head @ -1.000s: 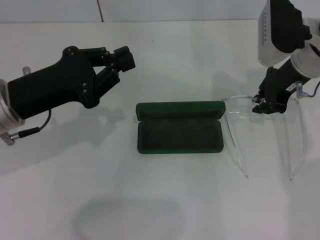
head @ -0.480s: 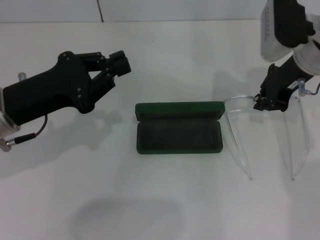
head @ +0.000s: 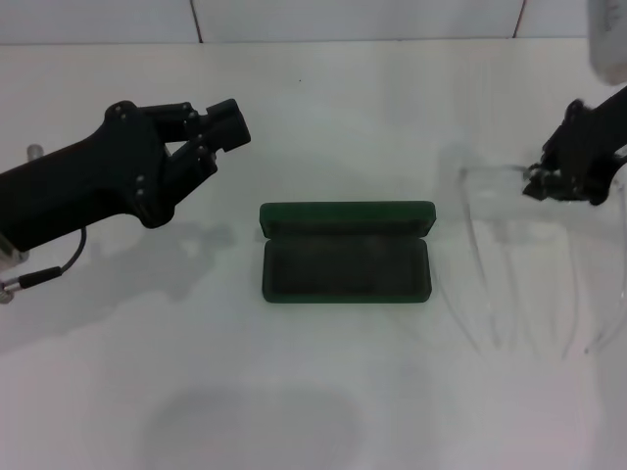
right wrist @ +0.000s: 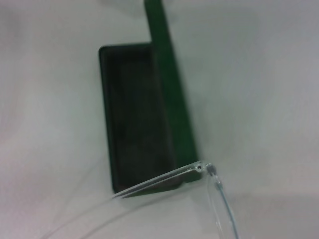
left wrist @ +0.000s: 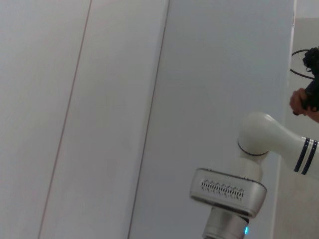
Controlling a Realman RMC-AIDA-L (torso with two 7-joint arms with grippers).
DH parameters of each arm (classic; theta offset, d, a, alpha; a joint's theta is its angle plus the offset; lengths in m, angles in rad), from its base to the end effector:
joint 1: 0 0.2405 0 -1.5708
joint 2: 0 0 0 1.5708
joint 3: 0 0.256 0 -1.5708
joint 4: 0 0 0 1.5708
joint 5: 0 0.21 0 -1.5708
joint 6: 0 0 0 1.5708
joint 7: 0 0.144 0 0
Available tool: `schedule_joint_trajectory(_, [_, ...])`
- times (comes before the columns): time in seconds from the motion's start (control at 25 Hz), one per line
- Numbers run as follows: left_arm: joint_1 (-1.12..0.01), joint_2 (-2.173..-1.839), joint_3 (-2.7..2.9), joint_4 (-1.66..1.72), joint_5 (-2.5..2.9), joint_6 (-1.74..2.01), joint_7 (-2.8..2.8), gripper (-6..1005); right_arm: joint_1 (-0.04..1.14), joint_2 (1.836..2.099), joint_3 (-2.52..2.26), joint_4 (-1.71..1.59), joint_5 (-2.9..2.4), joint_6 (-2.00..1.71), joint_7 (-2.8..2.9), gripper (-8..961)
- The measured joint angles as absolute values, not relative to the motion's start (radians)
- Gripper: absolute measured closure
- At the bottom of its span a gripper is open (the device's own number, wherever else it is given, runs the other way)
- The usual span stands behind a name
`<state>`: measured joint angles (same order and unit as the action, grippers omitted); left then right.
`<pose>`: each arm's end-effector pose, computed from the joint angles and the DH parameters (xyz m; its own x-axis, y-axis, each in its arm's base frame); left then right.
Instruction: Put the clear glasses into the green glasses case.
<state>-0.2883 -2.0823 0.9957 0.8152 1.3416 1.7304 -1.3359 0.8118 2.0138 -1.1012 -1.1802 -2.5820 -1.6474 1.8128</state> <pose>-0.2283 0.2849 0.0377 0.5541 0.1069 0.8256 0.3523 -0.9287 -0.1161 0.1605 0.3977 0.0449 0.9343 -0.0953 0.3435 -0.0128 -0.9720 -0.2348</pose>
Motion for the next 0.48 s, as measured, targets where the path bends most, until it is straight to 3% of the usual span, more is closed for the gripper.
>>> schedule_joint_trajectory(0.48, [-0.335,-2.083,1.004,0.814,1.349,1.788,-1.388,925,0.601,2.02,-1.031,-1.484,-2.234,-1.611,1.824,835])
